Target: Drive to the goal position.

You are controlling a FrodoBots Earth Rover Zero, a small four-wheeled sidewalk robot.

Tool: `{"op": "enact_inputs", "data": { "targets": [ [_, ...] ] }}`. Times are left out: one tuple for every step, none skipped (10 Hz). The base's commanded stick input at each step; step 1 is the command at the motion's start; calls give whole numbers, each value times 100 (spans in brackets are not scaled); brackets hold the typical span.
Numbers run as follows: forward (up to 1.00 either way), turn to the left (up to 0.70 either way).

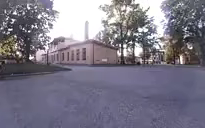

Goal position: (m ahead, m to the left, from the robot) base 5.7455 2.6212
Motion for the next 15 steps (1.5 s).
{"op": "enact_inputs", "data": {
  "targets": [
    [70, 0],
    [70, 0],
    [70, 0],
    [70, 0],
    [70, 0],
    [70, 0],
    [70, 0],
    [70, 0],
    [70, 0],
    [70, 0],
    [70, 0],
    [70, 0],
    [70, 0],
    [70, 0],
    [70, 0]
  ]
}}
